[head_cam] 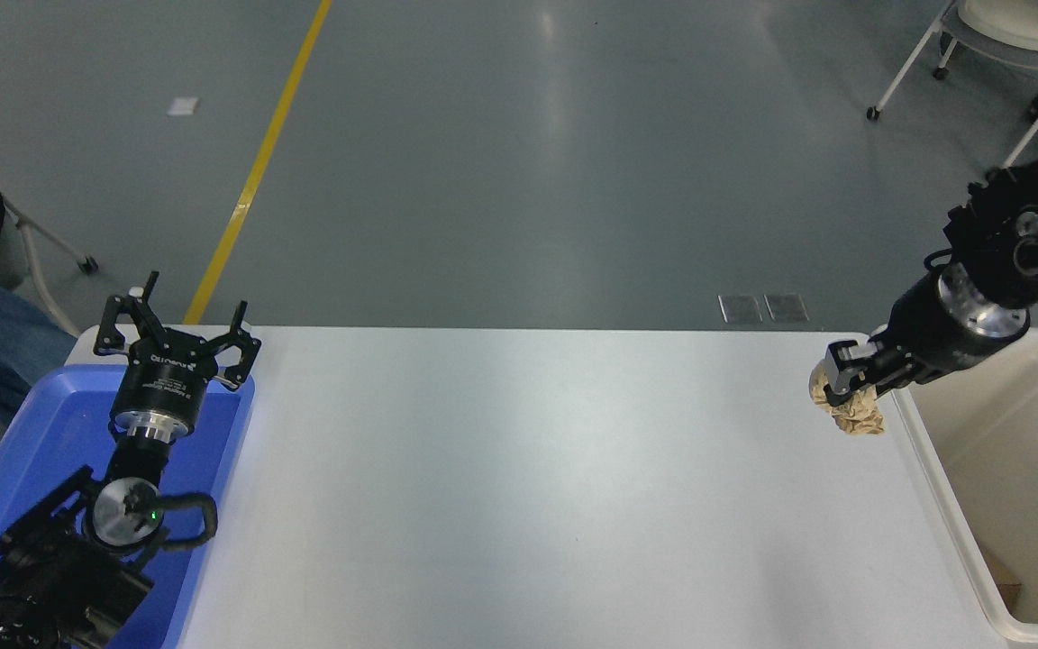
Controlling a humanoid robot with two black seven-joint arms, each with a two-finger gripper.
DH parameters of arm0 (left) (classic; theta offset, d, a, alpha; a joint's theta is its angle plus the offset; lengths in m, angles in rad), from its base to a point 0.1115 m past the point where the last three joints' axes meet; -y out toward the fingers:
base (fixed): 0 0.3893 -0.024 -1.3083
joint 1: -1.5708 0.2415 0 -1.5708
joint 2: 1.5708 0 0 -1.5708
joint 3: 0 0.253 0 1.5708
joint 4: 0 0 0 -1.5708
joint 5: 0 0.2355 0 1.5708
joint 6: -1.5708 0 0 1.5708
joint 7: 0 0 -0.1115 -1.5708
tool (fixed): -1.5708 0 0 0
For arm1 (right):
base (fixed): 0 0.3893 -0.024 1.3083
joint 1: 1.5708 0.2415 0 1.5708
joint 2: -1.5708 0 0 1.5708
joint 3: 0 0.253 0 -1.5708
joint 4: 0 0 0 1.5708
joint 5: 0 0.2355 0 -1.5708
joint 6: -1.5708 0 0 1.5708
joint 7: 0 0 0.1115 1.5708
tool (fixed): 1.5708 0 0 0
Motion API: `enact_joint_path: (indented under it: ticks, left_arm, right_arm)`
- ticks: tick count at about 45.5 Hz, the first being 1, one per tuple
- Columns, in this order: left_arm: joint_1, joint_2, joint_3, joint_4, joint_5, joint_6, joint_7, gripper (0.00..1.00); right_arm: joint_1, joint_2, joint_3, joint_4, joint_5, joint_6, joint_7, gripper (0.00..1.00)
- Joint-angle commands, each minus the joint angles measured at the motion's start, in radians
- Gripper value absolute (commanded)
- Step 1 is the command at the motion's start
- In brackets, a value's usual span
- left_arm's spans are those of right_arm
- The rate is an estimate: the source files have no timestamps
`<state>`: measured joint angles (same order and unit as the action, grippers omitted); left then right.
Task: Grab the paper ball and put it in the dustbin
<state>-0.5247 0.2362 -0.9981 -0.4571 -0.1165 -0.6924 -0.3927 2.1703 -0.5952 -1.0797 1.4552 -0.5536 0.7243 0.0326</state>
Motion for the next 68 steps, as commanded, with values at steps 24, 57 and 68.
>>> enact_joint_path:
  ticks: [24,57,68]
  left_arm:
    - [0.000,0.000,0.001,0.000,0.000,-0.001,-0.002,1.00]
    - [0.000,0.000,-0.001,0.000,-0.002,0.001,-0.002,1.00]
    - [0.000,0.000,-0.002,0.000,-0.002,0.004,-0.003,1.00]
  right_arm:
    - [0.198,-0.099,-0.161,0.030,-0.106,0.061,0.000,0.00]
    - [-1.139,-0.227,0.619,-0.918,-0.473,-0.352,0.205,0.00]
    - [-1.363,-0.063,0.853,-1.064,-0.431,-0.364,0.110,0.00]
